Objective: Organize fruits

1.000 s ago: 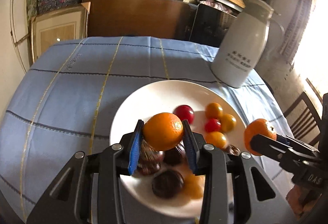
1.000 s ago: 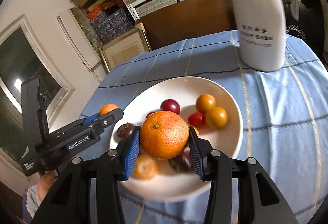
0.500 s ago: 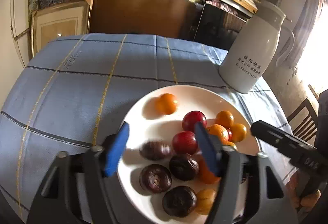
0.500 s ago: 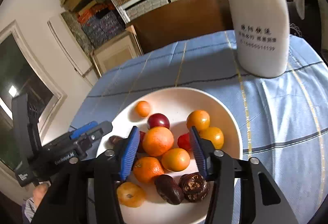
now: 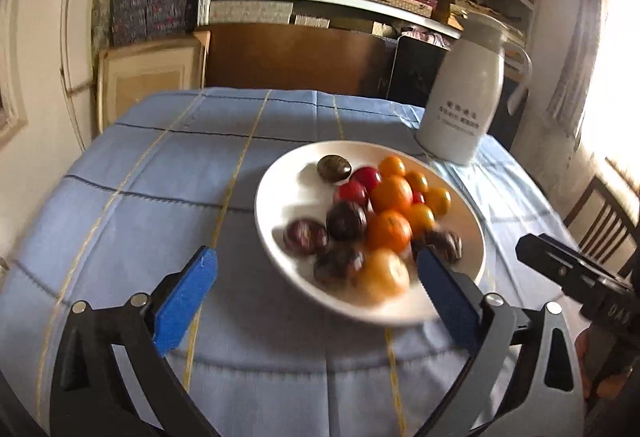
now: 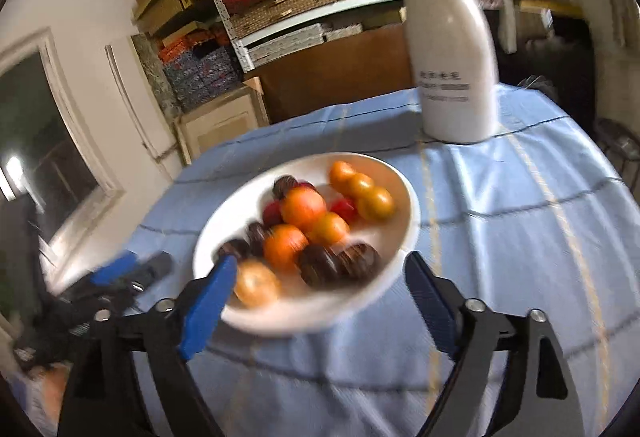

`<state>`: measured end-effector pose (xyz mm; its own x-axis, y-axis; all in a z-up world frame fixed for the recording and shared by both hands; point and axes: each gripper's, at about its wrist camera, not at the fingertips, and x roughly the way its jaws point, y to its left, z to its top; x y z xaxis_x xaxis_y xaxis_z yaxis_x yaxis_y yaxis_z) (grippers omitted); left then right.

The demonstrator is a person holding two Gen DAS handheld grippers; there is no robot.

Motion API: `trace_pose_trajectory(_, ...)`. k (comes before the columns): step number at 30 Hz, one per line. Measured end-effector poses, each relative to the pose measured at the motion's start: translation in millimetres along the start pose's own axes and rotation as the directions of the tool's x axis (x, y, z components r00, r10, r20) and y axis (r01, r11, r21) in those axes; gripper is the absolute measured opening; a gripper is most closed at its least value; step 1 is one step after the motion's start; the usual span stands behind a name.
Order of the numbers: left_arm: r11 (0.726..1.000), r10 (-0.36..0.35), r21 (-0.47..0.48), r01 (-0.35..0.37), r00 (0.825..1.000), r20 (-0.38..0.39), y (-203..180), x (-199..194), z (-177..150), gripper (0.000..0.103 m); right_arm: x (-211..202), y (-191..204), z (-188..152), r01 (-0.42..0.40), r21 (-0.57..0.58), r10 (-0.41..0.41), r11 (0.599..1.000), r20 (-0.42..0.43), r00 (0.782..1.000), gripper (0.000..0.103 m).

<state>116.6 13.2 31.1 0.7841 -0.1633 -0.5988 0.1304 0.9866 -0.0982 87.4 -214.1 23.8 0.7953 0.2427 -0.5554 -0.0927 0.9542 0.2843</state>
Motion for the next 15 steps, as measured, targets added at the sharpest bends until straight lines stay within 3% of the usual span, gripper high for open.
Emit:
trace_pose_trajectory(2, 0.999, 0.032, 0.018, -0.032, 0.999, 0.016, -6.7, -12.9, -16.6, 0.098, -13.2, 2.1, -14.4, 0.060, -0.041, -0.059, 0.997, 0.024, 0.998, 0.100)
trace_pose_trajectory(5, 0.998, 0.049, 0.044, -0.049, 0.999, 0.008, -14.1, -24.5, -34.8, 0.098, -33.3, -1.5, -27.4, 0.098, -0.044, -0.094, 0.994, 0.075, 0.993, 0.099)
trace_pose_trajectory(12, 0.990, 0.102, 0.095, -0.109, 0.992, 0.073, -25.7, -43.2, -43.7, 0.098, -33.9, -23.2, -36.0, 0.058, 0.057, -0.060, 0.997, 0.024, 0.998, 0.099)
trace_pose_trajectory(15, 0.992, 0.075, 0.096, -0.081, 0.996, 0.057, -25.1, -42.4, -43.2, 0.098, -32.3, -18.3, -37.9, 0.050, 0.044, -0.050, 0.998, 0.015, 0.999, 0.099)
